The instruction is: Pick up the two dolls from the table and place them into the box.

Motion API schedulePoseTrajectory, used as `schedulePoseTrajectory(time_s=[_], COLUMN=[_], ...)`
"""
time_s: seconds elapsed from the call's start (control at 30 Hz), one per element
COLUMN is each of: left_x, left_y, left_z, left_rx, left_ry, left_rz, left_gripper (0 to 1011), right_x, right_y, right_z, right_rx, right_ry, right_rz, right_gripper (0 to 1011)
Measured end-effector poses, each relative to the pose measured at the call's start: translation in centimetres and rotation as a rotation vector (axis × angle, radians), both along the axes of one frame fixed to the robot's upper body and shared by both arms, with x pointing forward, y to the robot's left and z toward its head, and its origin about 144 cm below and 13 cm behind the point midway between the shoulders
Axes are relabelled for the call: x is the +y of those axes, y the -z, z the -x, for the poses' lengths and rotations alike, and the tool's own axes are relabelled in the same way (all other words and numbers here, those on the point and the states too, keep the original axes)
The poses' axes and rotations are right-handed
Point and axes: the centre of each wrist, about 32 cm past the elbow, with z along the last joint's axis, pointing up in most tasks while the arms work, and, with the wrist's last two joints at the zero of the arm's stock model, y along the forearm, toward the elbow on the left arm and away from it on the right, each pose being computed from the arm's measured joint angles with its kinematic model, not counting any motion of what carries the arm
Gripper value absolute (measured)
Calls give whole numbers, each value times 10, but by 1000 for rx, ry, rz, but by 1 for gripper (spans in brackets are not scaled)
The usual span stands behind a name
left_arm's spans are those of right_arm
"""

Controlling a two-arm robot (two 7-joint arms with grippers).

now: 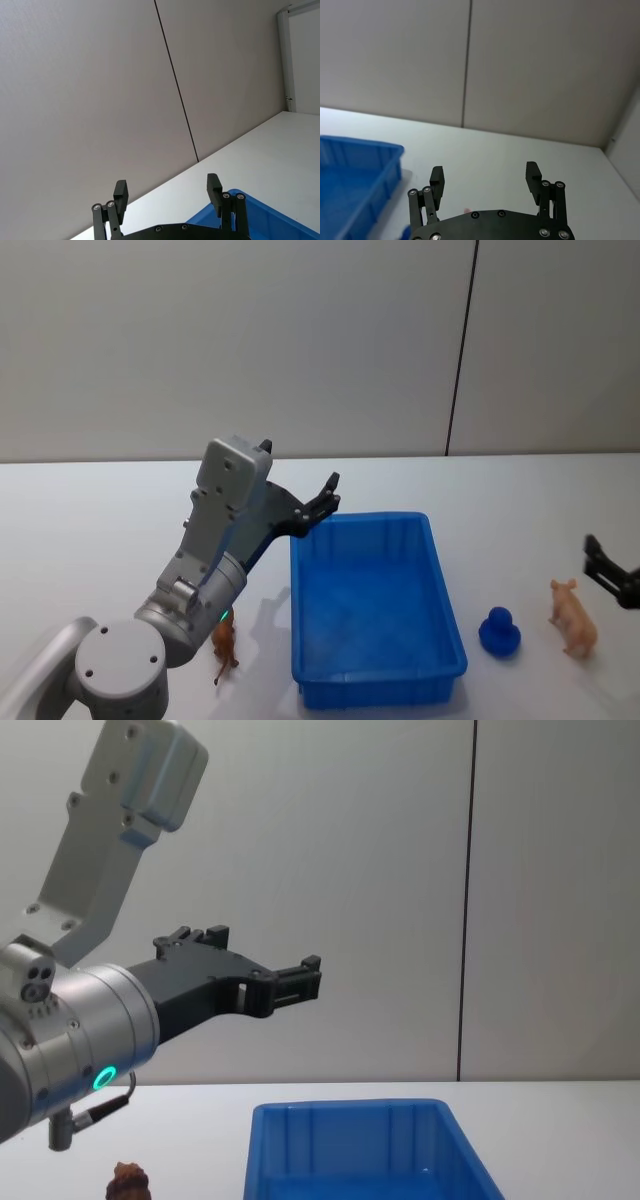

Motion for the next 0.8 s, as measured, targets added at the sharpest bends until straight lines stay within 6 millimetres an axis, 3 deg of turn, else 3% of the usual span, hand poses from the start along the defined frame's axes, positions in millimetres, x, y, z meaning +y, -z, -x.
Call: schedulePoseTrajectory(time_s=[0.43,0.8], left_x=[0,0], left_y=[0,0], left_z=[0,0], left_rx=[0,0], left_ry=[0,0], left_rz=[0,0], left_gripper=[1001,1001], right_x=[-12,-8], right_y=[2,13], right_z=[10,-6], right_rx=[145,279], right_ry=[101,93], right_rz=[95,144], right_gripper=[1001,1001])
